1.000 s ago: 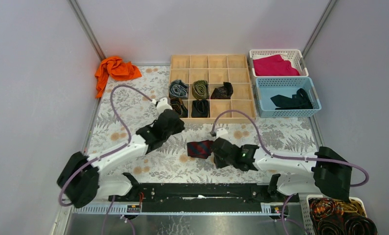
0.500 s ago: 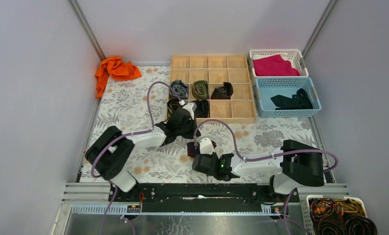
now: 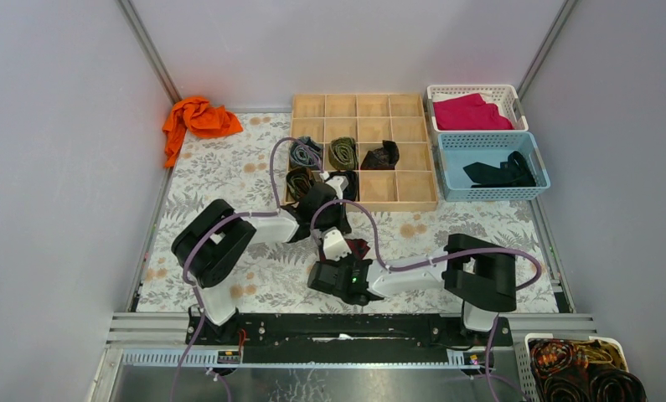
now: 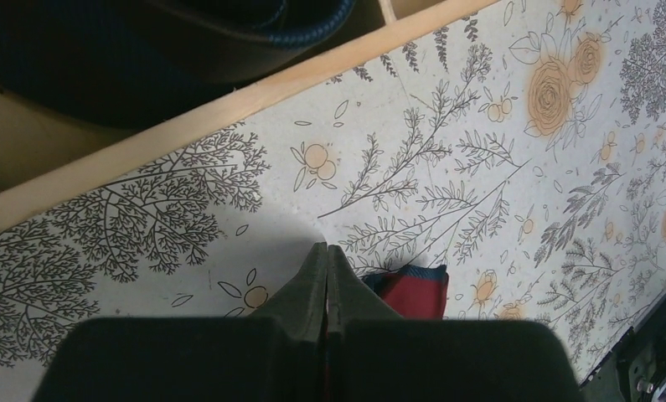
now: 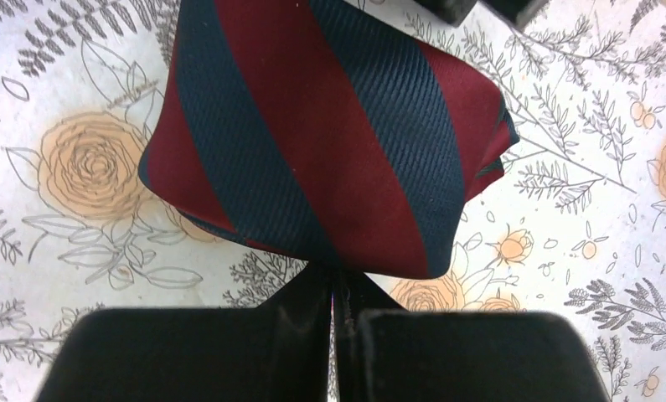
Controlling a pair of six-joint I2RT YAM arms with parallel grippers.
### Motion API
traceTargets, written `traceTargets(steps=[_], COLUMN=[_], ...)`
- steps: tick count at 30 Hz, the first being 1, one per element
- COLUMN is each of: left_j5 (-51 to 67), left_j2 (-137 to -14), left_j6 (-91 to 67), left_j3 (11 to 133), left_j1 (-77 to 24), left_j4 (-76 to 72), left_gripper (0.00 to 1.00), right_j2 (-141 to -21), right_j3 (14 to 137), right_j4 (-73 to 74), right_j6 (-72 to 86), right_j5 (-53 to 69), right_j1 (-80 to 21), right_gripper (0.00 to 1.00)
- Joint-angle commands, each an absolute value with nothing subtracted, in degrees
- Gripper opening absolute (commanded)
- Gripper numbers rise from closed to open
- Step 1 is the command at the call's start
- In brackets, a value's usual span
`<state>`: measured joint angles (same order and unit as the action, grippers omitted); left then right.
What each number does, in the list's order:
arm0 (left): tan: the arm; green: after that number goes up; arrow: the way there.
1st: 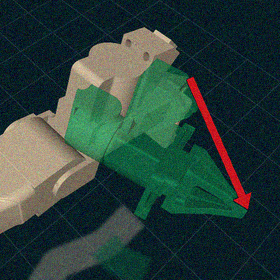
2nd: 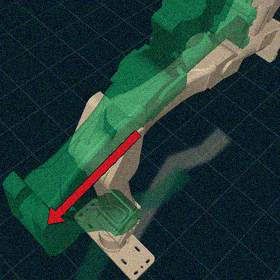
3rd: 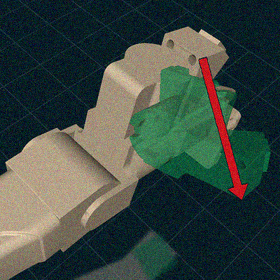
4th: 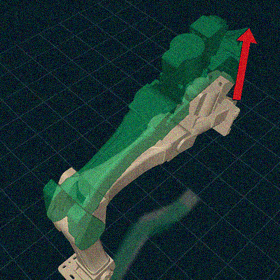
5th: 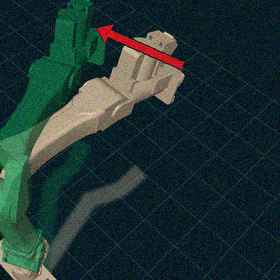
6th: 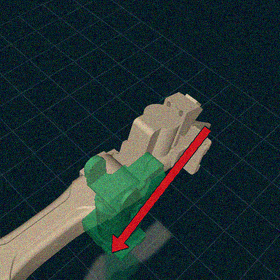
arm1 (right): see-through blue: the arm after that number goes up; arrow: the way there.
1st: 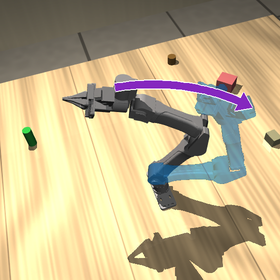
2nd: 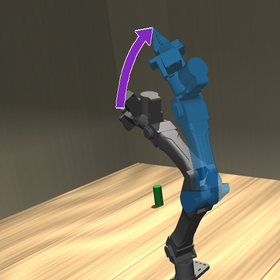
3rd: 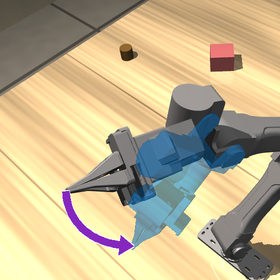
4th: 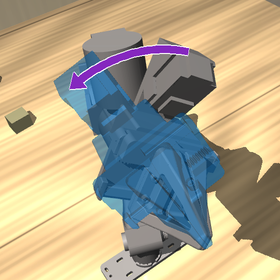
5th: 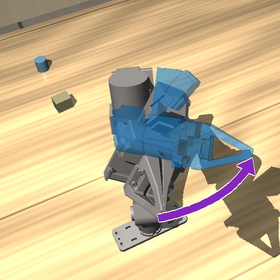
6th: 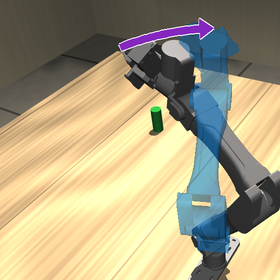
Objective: Roll the ties
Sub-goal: Roll the tie at the center of the board.
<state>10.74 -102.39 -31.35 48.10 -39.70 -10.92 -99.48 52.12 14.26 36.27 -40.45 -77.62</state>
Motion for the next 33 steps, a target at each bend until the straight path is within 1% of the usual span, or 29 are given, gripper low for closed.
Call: traceTargets(steps=[1, 9, 11, 13, 15, 18, 20, 21, 24, 25, 26, 28, 30, 31, 33], left_j5=[10.88, 8.40, 4.82, 0.49, -4.05, -10.19, -14.21, -15.99, -18.26, -18.07, -17.90, -16.89, -15.31, -14.68, -13.39], left_j2=[-105.34, -103.79, -102.57, -100.73, -98.13, -92.67, -87.80, -84.12, -75.31, -72.67, -69.98, -64.82, -59.60, -56.86, -51.78], left_j6=[-29.02, -29.75, -31.27, -32.43, -33.70, -35.29, -36.82, -37.93, -41.55, -42.89, -44.30, -47.38, -50.52, -52.01, -54.55], left_j3=[46.24, 44.48, 45.17, 46.21, 47.82, 50.50, 51.54, 51.48, 48.95, 47.46, 45.99, 41.74, 36.73, 34.21, 28.94], left_j1=[-39.54, -39.46, -39.44, -39.02, -38.39, -37.78, -37.66, -37.70, -37.70, -37.70, -37.68, -37.70, -37.68, -37.74, -37.79], left_j4=[-7.01, -6.18, -4.51, -2.47, 0.63, 5.85, 8.56, 9.89, 12.67, 13.37, 14.12, 14.77, 13.84, 13.35, 11.80], left_gripper=[0.00, 0.00, 0.00, 0.00, 0.01, 0.10, 0.18, 0.20, 0.27, 0.28, 0.26, 0.15, 0.06, 0.03, 0.00], right_j2=[-101.38, -102.01, -100.20, -97.15, -93.39, -88.79, -87.12, -86.68, -87.03, -87.35, -87.90, -88.92, -89.87, -90.36, -91.57], right_j3=[56.14, 57.50, 57.21, 56.25, 54.32, 53.72, 54.88, 55.72, 58.81, 59.71, 60.48, 61.73, 62.80, 63.36, 64.58], right_j4=[15.85, 14.13, 14.82, 15.92, 16.29, 19.46, 22.84, 24.77, 30.20, 31.39, 32.44, 33.73, 33.32, 32.98, 31.98], right_j6=[33.82, 30.39, 30.55, 31.85, 32.16, 32.65, 32.61, 32.61, 32.55, 32.46, 32.48, 32.44, 31.55, 30.95, 29.90], right_j5=[-47.07, -47.28, -47.11, -46.14, -45.07, -45.63, -46.95, -48.19, -52.39, -53.55, -54.94, -56.56, -56.50, -55.89, -54.03], right_j1=[-76.66, -74.36, -74.42, -74.53, -75.09, -76.34, -77.22, -77.70, -78.88, -79.06, -79.13, -79.19, -79.19, -79.18, -79.19], right_gripper=[0.00, 0.00, 0.00, 0.05, 0.16, 0.21, 0.22, 0.22, 0.32, 0.32, 0.33, 0.37, 0.37, 0.37, 0.42])
